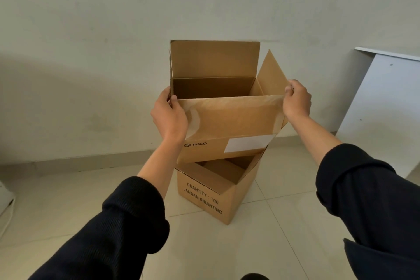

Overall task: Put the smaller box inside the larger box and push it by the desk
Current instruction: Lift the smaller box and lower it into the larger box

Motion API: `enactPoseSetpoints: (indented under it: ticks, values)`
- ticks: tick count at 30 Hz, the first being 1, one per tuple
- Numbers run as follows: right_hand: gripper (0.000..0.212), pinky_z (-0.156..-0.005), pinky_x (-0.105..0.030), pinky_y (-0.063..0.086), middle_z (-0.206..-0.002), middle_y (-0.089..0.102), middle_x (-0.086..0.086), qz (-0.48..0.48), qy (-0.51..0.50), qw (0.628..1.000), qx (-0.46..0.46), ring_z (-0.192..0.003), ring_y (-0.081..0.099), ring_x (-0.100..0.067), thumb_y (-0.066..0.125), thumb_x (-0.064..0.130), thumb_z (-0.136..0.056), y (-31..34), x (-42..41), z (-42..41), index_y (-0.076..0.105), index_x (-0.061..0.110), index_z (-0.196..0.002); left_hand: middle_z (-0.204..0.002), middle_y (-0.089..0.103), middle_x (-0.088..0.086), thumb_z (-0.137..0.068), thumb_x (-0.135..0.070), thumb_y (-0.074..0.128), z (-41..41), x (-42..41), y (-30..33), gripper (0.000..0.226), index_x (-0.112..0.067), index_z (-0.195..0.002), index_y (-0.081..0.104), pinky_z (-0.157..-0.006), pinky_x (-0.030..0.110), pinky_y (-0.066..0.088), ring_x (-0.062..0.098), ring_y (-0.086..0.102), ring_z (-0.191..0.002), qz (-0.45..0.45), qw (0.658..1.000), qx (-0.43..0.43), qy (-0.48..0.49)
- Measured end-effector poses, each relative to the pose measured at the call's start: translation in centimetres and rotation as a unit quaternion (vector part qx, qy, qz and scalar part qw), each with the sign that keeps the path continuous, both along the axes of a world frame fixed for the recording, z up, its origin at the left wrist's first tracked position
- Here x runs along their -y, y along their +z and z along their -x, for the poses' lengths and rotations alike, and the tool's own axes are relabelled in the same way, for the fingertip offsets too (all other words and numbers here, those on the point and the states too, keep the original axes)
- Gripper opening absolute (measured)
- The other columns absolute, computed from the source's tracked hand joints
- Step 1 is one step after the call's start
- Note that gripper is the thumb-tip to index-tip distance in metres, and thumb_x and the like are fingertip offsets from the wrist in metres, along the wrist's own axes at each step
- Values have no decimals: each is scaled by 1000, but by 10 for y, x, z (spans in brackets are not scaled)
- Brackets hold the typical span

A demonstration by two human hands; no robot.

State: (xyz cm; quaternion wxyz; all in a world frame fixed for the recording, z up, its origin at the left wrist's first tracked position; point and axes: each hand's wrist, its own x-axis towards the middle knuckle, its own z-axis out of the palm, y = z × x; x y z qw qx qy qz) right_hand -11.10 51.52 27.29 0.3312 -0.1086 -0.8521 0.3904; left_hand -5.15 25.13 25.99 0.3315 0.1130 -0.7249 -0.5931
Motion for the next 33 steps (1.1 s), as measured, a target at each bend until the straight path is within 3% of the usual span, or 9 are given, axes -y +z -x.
enactPoseSetpoints:
  ticks: [10, 16, 22, 28, 33]
  values:
    - [36, -104, -37, 40, -137, 57, -10, -45, 46, 998, 11, -126, 52, -29, 37, 14, -102, -9, -37, 75, 51, 13, -136, -142, 51, 2, -100, -15, 41, 26, -42, -27, 42, -16, -142, 42, -109, 33, 40, 16, 47, -131, -46, 998, 32, -41]
    - [35, -100, -39, 42, -131, 61, -10, -95, 35, 994, 34, -120, 55, -32, 39, 15, -101, -10, -73, 149, 55, 16, -132, -141, 47, -7, -94, -15, 53, 54, -91, -41, 49, -27, -139, 39, -110, 43, 42, 12, 42, -134, -78, 994, 38, -62]
    - [32, -96, -43, 46, -127, 65, -9, -148, 14, 988, 30, -116, 57, -35, 42, 18, -99, -2, -112, 189, 58, 21, -127, -135, 40, -16, -87, -14, 63, 57, -142, -44, 60, -36, -135, 36, -108, 33, 41, 9, 40, -129, -99, 989, 61, -96]
    - [30, -95, -44, 44, -121, 68, -10, -195, 36, 980, 29, -113, 59, -36, 42, 19, -99, -13, -118, 195, 59, 22, -124, -146, 36, -10, -88, -15, 62, 54, -160, -74, 62, -31, -140, 32, -109, 33, 39, 8, 38, -133, -116, 984, 93, -94]
    - [40, -101, -51, 35, -128, 60, -18, -277, 76, 948, 135, -121, 50, -40, 37, 28, -100, -39, -90, 201, 44, 14, -137, -145, 35, -8, -91, -14, 59, 56, -150, -112, 61, -29, -142, 29, -112, 36, 37, 9, 37, -134, -123, 983, 118, -63]
